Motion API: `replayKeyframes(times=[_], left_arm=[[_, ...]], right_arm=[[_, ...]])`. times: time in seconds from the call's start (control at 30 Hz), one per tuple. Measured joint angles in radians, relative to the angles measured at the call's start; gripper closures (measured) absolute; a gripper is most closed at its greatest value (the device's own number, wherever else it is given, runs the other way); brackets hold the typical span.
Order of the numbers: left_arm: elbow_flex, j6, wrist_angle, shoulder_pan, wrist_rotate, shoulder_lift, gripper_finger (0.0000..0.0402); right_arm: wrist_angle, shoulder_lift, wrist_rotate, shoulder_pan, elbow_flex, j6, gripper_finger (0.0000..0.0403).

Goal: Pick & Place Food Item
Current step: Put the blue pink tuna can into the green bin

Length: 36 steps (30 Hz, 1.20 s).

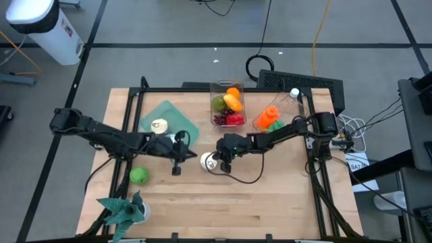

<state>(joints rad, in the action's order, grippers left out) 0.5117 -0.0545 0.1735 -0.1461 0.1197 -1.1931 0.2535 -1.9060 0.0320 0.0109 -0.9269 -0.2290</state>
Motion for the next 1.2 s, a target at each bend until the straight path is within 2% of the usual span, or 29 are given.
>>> replayKeyframes(times=[0.23,0.47,0.7,0.8,0.9,1.0,1.07,1.2], left_arm=[[0.000,0.110,-0.058,-0.070,0.062,0.000,0.0365],[0.000,0.113,-0.078,-0.088,0.070,-0.027,0.0279],[0.001,-0.029,-0.010,-0.127,0.097,-0.163,0.0174],[0.009,-0.106,0.011,-0.148,0.172,-0.228,0.0147],[0.043,-0.189,0.022,-0.170,0.312,-0.278,0.0131],[0.076,-0.260,0.045,-0.186,0.420,-0.312,0.0122],[0.097,-0.320,0.048,-0.193,0.455,-0.326,0.0120],[0.121,-0.448,0.056,-0.197,0.462,-0.357,0.0119]], right_arm=[[0.028,-0.001,0.030,-0.028,0.041,-0.047,0.0403],[0.027,-0.002,0.069,-0.037,0.041,-0.068,0.0403],[0.015,-0.002,0.079,-0.052,0.043,-0.109,0.0403],[0.025,-0.002,0.090,-0.065,0.063,-0.131,0.0403],[0.041,-0.001,0.130,-0.078,0.086,-0.159,0.0403],[0.055,-0.004,0.121,-0.079,0.112,-0.161,0.0403],[0.111,-0.005,0.127,-0.079,0.117,-0.160,0.0403],[0.082,-0.002,0.131,-0.078,0.117,-0.161,0.0403]])
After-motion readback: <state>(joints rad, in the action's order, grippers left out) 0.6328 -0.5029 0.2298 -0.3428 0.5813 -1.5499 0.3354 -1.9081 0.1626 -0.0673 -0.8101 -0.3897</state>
